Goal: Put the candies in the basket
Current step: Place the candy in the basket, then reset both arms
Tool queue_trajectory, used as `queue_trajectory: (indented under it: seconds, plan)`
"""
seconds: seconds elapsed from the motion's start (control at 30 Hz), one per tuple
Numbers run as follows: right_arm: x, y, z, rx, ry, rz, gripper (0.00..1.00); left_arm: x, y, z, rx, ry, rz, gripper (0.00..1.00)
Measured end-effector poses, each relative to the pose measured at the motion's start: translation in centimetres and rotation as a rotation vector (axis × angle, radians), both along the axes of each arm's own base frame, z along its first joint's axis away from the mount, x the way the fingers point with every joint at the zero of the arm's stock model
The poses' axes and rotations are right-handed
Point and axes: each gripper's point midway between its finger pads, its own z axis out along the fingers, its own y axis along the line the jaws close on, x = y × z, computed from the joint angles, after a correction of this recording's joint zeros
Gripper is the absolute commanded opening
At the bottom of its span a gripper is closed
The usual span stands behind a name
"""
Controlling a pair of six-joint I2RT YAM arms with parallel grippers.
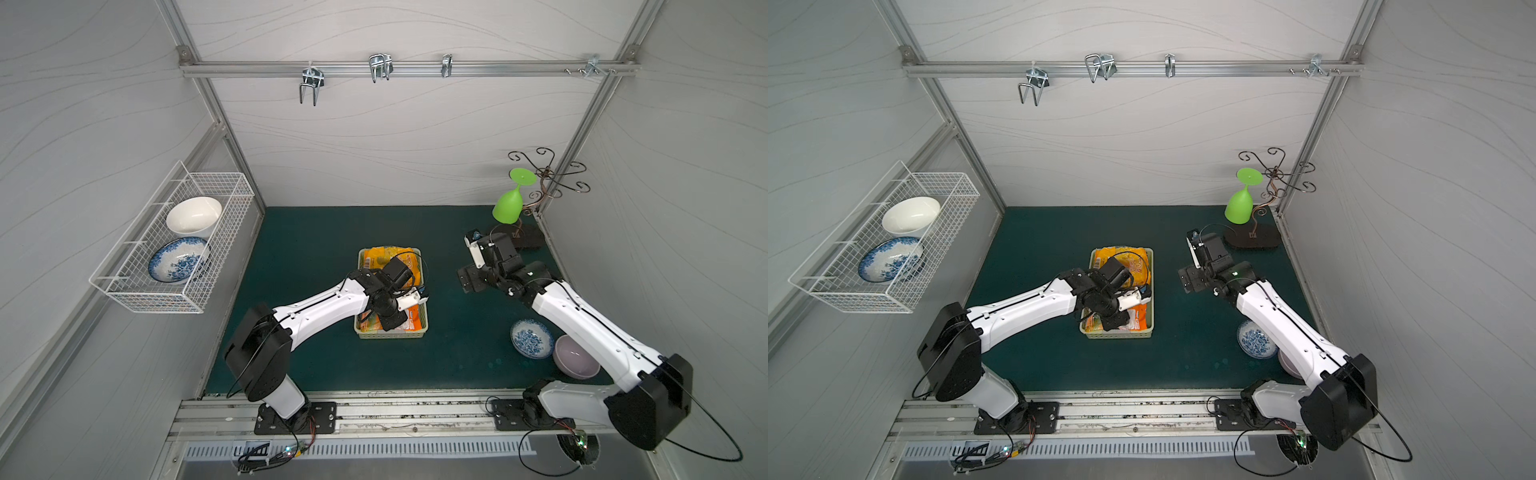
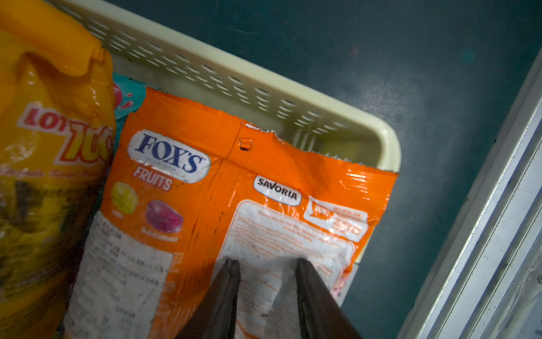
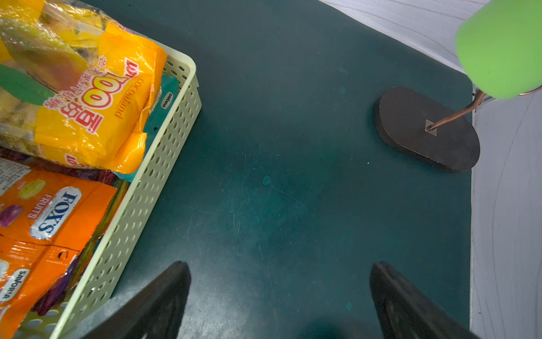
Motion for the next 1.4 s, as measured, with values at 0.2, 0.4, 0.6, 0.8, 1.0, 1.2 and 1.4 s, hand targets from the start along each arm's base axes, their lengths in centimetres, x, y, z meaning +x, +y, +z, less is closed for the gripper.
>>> queue_trajectory:
  seconds: [0.2,0.4,0.6,0.8,1.0,1.2,1.4]
  plan:
    - [0.3,-0.2,0.1,-0.013,-0.018,-0.004,0.99,0.6,1.3,4.8,-0.091,-0.095,0.055,0.50]
    - [1.0,-1.1,-1.3,-0.009,-0.053,-0.041,0.99,3.5,5.0,7.7,-0.146,-0.168,0.221,0.53]
    - [2.8,-4.8,-1.6,0.046,-0.069,-0.183,0.99,7.1,10.9,8.8,-0.183,-0.260,0.460,0.83]
    - [4.4,-9.4,-2.9,0.184,-0.062,-0.359,0.99,10.0,17.0,9.1,-0.209,-0.339,0.684,0.95]
    - [3.7,-10.1,-5.9,0.196,-0.070,-0.356,0.99,11.7,22.0,7.3,-0.232,-0.373,0.879,0.98]
    - [4.6,-10.5,-5.8,0.221,-0.145,-0.361,0.99,12.5,24.9,4.3,-0.306,-0.375,1.027,0.98]
    - [5.3,-11.1,-6.0,0.244,-0.215,-0.375,0.99,13.7,27.4,1.7,-0.402,-0.425,1.144,0.98]
